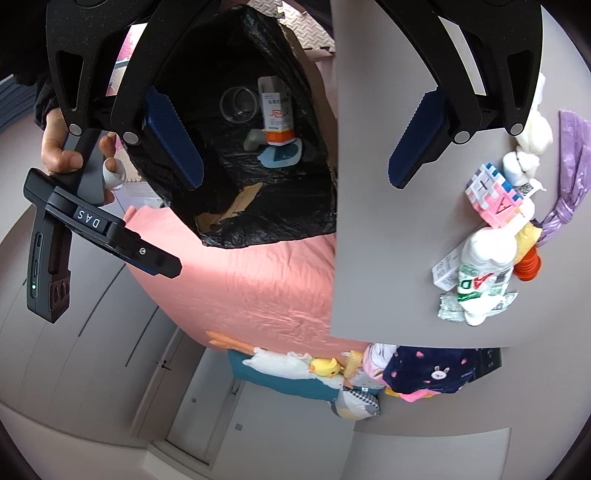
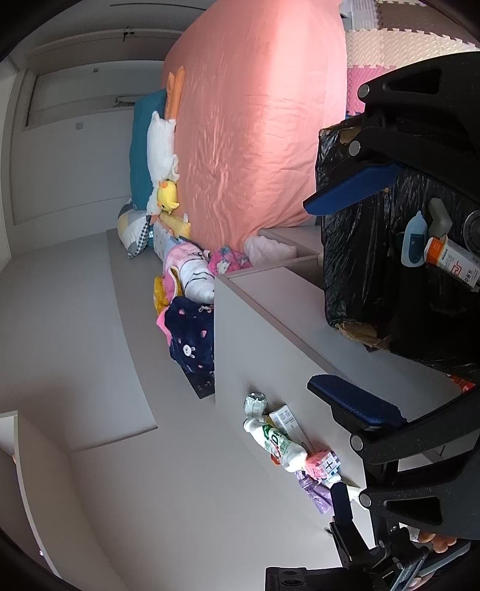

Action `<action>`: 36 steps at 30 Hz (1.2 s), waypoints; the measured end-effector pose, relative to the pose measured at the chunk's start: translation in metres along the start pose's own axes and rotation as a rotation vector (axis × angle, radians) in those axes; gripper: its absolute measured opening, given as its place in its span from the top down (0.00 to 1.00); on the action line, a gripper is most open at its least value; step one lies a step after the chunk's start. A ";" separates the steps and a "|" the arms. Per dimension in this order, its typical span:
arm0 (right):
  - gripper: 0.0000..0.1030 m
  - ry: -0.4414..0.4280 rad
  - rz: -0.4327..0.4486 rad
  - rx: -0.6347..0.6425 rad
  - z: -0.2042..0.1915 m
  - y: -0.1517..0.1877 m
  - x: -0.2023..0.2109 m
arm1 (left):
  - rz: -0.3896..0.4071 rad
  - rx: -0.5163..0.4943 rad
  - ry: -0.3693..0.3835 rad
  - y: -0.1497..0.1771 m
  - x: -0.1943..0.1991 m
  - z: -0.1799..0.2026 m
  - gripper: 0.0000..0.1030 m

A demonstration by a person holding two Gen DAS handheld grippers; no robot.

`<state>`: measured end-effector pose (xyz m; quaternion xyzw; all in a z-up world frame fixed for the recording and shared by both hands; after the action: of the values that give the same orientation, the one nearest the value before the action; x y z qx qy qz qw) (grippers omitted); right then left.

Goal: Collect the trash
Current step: 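Grasp the white foam sponge with the left tool while the right tool grasps the pink A cube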

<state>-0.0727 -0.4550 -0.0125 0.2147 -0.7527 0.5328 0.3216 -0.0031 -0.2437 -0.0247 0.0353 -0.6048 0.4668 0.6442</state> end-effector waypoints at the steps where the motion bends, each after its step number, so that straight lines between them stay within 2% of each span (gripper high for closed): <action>1: 0.15 -0.004 -0.003 0.006 -0.004 -0.001 -0.003 | 0.001 0.011 -0.004 0.002 0.002 -0.006 0.06; 10: 0.15 -0.042 -0.033 0.052 -0.043 -0.003 -0.027 | 0.014 0.086 -0.072 0.019 0.018 -0.051 0.06; 19: 0.15 -0.123 -0.070 0.105 -0.088 -0.001 -0.053 | 0.016 0.166 -0.142 0.034 0.025 -0.101 0.06; 31: 0.15 -0.170 -0.109 0.172 -0.131 0.003 -0.079 | -0.032 0.261 -0.291 0.042 0.014 -0.157 0.06; 36: 0.15 -0.170 -0.136 0.212 -0.149 0.005 -0.091 | -0.034 0.266 -0.331 0.042 0.013 -0.167 0.15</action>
<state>0.0251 -0.3152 -0.0473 0.3423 -0.7004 0.5661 0.2679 0.0928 -0.1107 -0.0802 0.2065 -0.6348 0.5193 0.5336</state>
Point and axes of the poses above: each gripper's, at about its wrist camera, not at the fingertips, and x roughly against the way its jaws point, z to its right, y to its underside, the point moved 4 cm from there along -x, roughly the way its jaws point, and after that the axes turned 14 degrees about -z, right-handed, at the moved point
